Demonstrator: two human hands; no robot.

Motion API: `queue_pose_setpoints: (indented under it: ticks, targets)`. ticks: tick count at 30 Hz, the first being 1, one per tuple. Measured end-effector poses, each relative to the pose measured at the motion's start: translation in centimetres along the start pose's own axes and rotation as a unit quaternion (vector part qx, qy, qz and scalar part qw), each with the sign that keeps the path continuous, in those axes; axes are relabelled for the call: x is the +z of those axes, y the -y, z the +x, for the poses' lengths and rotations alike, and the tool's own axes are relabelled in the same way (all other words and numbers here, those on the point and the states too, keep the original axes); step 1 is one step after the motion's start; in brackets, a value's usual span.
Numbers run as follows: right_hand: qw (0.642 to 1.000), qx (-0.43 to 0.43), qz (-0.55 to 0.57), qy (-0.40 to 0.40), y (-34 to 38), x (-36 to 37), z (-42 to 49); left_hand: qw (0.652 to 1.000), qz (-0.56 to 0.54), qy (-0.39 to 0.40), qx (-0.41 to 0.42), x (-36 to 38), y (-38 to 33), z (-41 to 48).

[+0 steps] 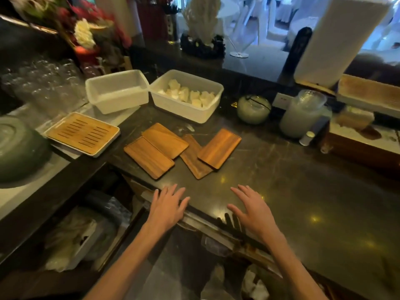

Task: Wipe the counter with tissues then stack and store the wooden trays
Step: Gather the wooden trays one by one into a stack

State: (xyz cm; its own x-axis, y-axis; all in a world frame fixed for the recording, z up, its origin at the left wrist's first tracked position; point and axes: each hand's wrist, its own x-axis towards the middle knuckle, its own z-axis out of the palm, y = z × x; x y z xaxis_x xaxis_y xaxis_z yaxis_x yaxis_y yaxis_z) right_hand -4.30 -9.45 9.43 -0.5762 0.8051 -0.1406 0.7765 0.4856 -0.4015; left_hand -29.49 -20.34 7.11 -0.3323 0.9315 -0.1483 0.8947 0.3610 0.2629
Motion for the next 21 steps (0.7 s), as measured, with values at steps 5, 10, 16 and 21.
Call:
queue_pose_setpoints:
  ticks: [5,10,16,21]
  targets:
    - [0.999,-0.045,-0.018,0.001,-1.3,-0.3,8.4,0.999,-0.016,-0.032,-0.014,-1.5,0.0,6.4]
    - [0.998,-0.057,-0.028,-0.002,-1.4,-0.5,15.2,0.994,-0.103,-0.015,-0.042,-1.7,0.3,11.6]
    - [0.997,0.038,0.004,0.064,-2.4,-1.0,25.6,0.977,-0.202,0.022,-0.072,-0.7,1.6,20.6]
    - [0.989,0.108,-0.031,0.096,-3.7,-2.7,34.8,0.967,-0.224,0.046,-0.112,0.5,1.0,26.5]
